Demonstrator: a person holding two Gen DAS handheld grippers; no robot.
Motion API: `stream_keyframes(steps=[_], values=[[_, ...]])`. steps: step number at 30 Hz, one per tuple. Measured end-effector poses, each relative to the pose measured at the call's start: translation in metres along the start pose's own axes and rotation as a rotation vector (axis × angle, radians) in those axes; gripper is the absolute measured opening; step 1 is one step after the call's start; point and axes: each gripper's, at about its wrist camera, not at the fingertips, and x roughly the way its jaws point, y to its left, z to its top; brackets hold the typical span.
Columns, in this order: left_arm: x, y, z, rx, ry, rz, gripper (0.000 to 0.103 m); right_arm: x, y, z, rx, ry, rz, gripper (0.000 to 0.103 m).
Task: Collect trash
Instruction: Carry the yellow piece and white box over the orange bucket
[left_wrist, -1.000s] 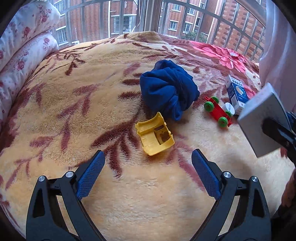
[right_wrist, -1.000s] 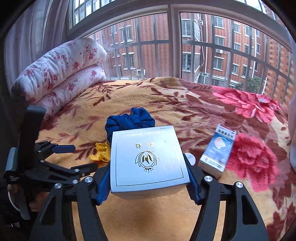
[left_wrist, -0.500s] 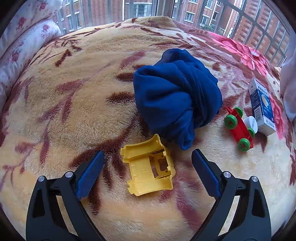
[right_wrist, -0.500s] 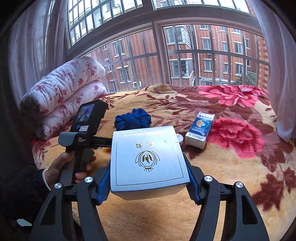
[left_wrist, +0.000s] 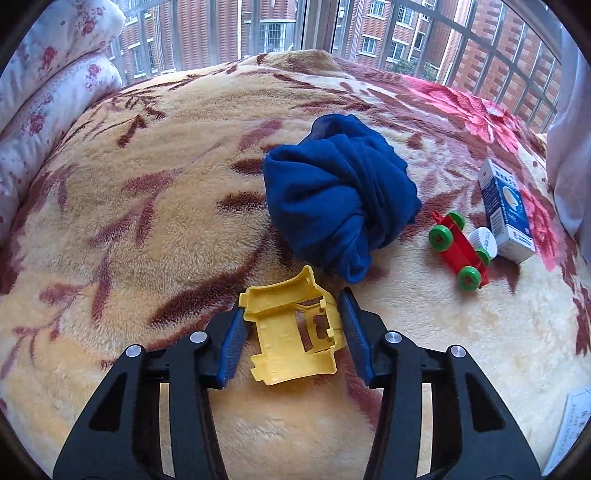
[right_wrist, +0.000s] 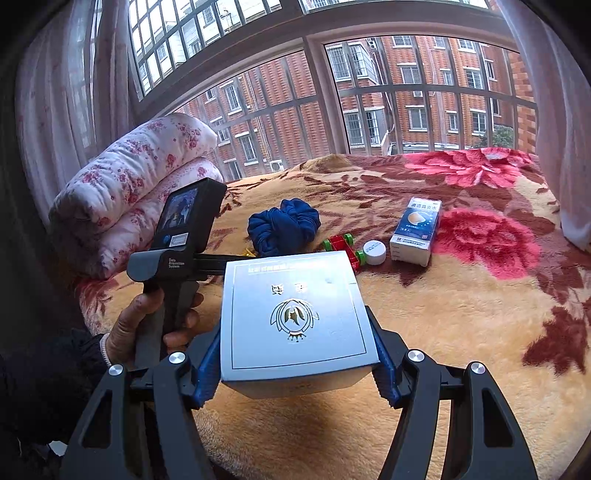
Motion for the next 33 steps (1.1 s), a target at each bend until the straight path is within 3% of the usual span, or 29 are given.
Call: stream_keyframes(steps=[9, 22, 33], values=[[-0.06, 0.008, -0.039, 0.075, -0.091, -0.178, 0.047, -0.018, 0.022, -0.016, -0.001, 0.008, -0.001, 0.065], [-0.134, 0.013, -0.132, 0.188, -0.126, -0.164, 0.047, -0.045, 0.06, -0.059, -0.003, 0.059, -0.009, 0.065], [-0.147, 0.024, -0.219, 0.316, -0.05, -0.153, 0.047, -0.066, 0.085, -0.118, 0.006, 0.174, -0.007, 0.065]])
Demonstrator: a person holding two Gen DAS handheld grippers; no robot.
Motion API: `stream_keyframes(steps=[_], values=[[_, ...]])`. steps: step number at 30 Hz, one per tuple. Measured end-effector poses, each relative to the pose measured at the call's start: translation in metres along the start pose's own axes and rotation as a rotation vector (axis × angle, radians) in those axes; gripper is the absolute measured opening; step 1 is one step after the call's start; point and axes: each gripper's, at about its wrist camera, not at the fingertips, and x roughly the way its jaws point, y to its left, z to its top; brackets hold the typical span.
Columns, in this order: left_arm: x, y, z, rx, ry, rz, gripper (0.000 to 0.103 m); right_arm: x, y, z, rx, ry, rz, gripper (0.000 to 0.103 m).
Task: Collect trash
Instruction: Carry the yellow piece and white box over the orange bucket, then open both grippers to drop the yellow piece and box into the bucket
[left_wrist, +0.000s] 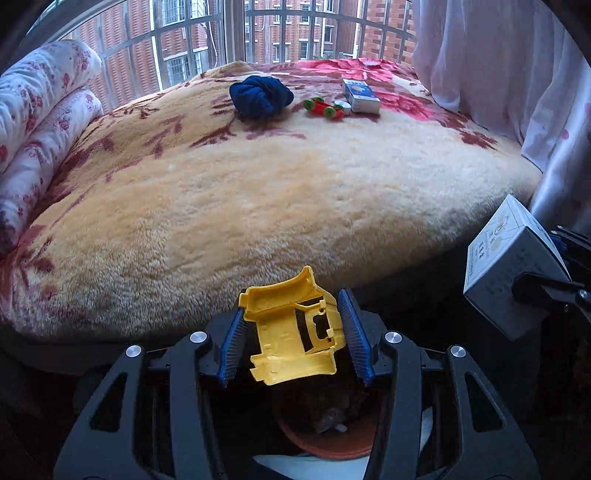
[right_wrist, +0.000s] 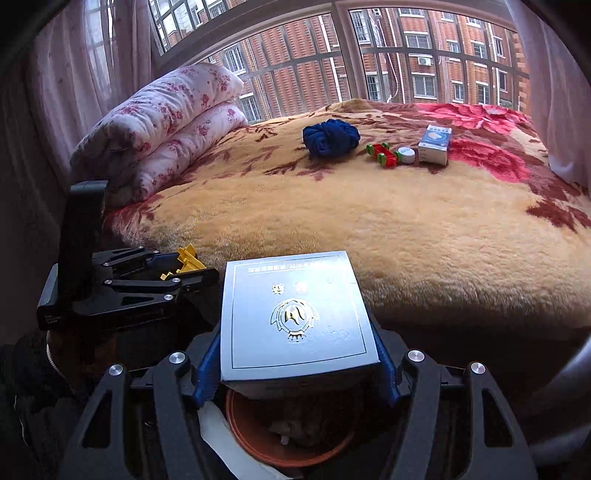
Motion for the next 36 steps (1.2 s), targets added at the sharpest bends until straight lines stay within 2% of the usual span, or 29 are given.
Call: stream_keyframes(steps=[8, 12, 16, 24, 28, 30, 32, 33, 36], values=[[0.015, -0.005, -0.045, 0.058, 0.096, -0.028, 0.047, 0.011, -0.001, -0.037, 0.047, 0.099, 0.005, 0.065], [0.029, -0.01, -0.061, 0.097, 0.157, -0.068, 0.047, 0.028, 0.0, -0.056, 0.053, 0.167, 0.011, 0.065], [0.056, -0.009, -0.07, 0.089, 0.249, -0.115, 0.047, 0.055, -0.005, -0.072, 0.089, 0.252, 0.004, 0.065], [0.104, 0.005, -0.08, 0.035, 0.394, -0.144, 0.047, 0.098, -0.026, -0.086, 0.175, 0.353, -0.001, 0.065], [0.112, 0.007, -0.082, 0.022, 0.427, -0.163, 0.048, 0.109, -0.024, -0.085, 0.157, 0.377, 0.007, 0.066], [0.114, 0.005, -0.082, 0.03, 0.439, -0.166, 0.052, 0.113, -0.022, -0.084, 0.147, 0.389, 0.01, 0.066], [0.114, 0.002, -0.083, 0.035, 0.447, -0.159, 0.078, 0.116, -0.021, -0.085, 0.142, 0.401, 0.005, 0.072], [0.112, 0.003, -0.084, 0.032, 0.446, -0.16, 0.081, 0.117, -0.021, -0.083, 0.145, 0.397, 0.008, 0.073], [0.11, 0.007, -0.083, 0.015, 0.441, -0.174, 0.082, 0.113, -0.024, -0.081, 0.157, 0.384, 0.006, 0.075]])
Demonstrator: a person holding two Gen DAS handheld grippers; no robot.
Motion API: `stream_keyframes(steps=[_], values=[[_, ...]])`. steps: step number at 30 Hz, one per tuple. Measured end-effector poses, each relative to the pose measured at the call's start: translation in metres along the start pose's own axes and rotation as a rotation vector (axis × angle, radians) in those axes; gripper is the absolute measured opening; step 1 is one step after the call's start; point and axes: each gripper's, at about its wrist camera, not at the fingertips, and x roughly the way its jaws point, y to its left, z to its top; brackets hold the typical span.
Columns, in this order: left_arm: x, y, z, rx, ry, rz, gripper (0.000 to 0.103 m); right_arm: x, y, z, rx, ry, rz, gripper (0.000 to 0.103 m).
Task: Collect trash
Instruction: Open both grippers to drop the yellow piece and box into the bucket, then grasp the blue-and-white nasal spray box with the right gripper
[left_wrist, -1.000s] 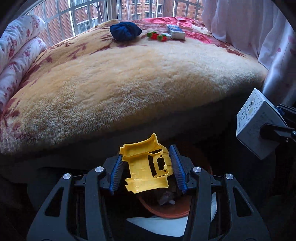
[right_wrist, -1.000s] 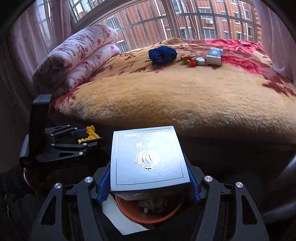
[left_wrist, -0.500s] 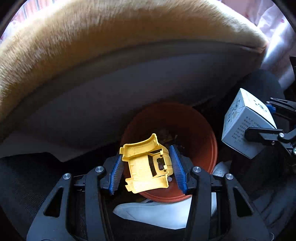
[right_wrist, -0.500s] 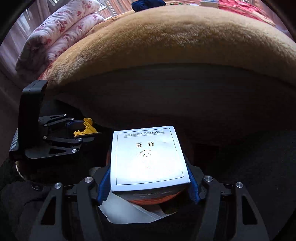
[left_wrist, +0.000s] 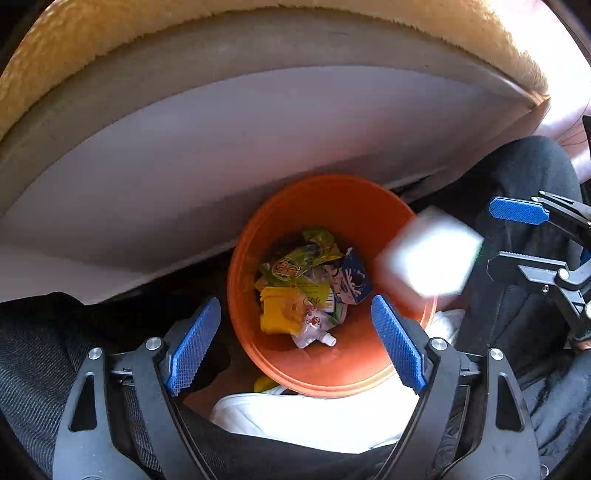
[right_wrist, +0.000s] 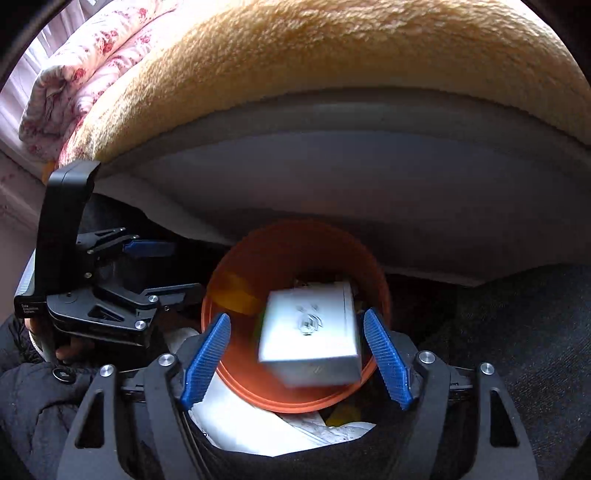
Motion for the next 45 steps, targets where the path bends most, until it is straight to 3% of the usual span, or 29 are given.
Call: stream_keyframes(steps=[5, 10, 16, 20, 25, 31, 37, 42, 45], values=[[-0.003, 0.008, 0.006, -0.025, 0.0, -0.009, 0.082, -0.011, -0.006, 0.0, 0.024, -0.026, 0.007, 0.077], [-0.014, -0.001, 0.007, -0.009, -0.049, 0.016, 0.082, -0.029, -0.005, -0.001, 0.017, -0.054, 0.013, 0.077], [-0.066, -0.012, 0.005, 0.034, -0.203, 0.028, 0.082, -0.068, 0.006, 0.002, -0.059, -0.142, -0.017, 0.082], [-0.115, -0.019, 0.011, 0.065, -0.365, 0.116, 0.087, -0.105, 0.009, 0.019, -0.107, -0.255, -0.065, 0.09], [-0.167, -0.026, 0.037, 0.073, -0.562, 0.226, 0.093, -0.141, -0.007, 0.066, -0.091, -0.389, -0.111, 0.097], [-0.188, -0.014, 0.097, -0.018, -0.64, 0.283, 0.093, -0.16, -0.04, 0.148, -0.003, -0.501, -0.151, 0.097], [-0.19, 0.008, 0.163, -0.087, -0.668, 0.274, 0.093, -0.141, -0.076, 0.241, 0.053, -0.481, -0.204, 0.098], [-0.174, 0.03, 0.195, -0.165, -0.642, 0.183, 0.093, -0.108, -0.105, 0.308, 0.118, -0.428, -0.236, 0.098], [-0.167, 0.042, 0.213, -0.197, -0.641, 0.208, 0.093, -0.091, -0.117, 0.339, 0.147, -0.403, -0.235, 0.097]])
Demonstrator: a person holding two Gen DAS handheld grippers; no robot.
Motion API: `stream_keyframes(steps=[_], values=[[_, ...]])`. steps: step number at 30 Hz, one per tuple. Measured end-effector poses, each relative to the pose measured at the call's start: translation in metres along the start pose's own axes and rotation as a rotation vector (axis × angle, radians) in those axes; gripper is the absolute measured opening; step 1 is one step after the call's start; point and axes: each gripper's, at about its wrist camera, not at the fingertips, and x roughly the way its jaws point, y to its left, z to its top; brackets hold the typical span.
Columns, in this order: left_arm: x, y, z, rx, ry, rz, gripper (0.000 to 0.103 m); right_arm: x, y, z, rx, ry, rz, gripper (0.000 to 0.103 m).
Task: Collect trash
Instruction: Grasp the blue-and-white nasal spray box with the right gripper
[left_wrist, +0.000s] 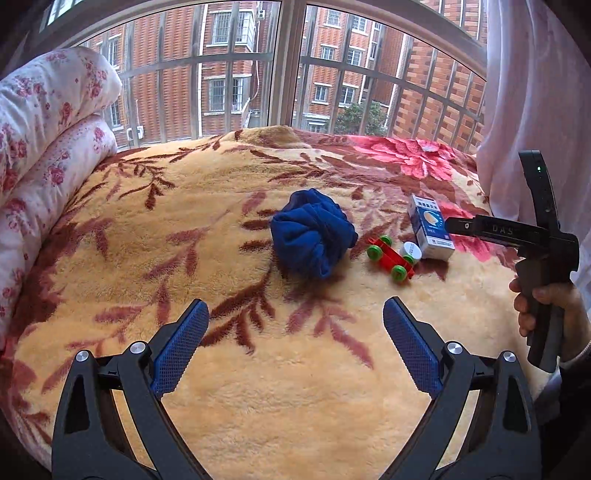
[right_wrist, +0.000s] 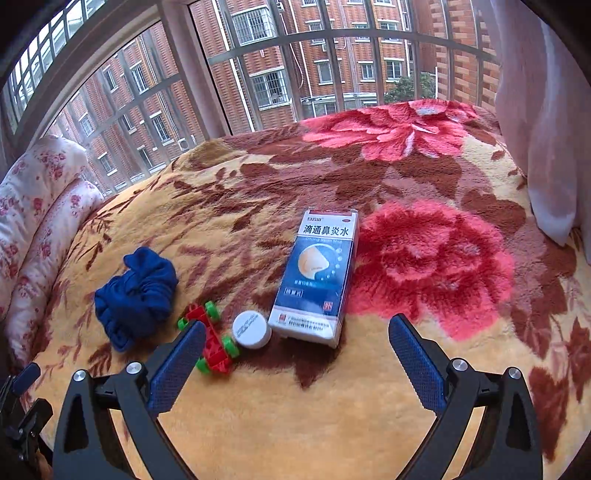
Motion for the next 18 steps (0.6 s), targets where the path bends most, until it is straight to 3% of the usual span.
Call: stream_keyframes(steps=[4, 7, 15, 16, 18], values=[[0.022, 0.001, 0.012, 0.019, 0.015, 0.052, 0.093, 0.032, -0.003, 0.022, 0.033, 0.04, -0.022, 0.096], [0.037, 0.003, 0.017, 0.008, 0.037, 0.048, 0.093, 0.053, -0.007, 0.031, 0.072, 0.084, -0.011, 0.084], [0.065, -0.001, 0.022, -0.007, 0.084, 0.035, 0.093, 0.082, -0.008, 0.031, 0.082, 0.12, -0.052, 0.082], [0.067, -0.001, 0.022, -0.007, 0.086, 0.036, 0.093, 0.085, -0.009, 0.031, 0.085, 0.124, -0.058, 0.08], [0.071, -0.002, 0.024, -0.007, 0.091, 0.037, 0.093, 0.09, -0.012, 0.029, 0.088, 0.128, -0.079, 0.065]])
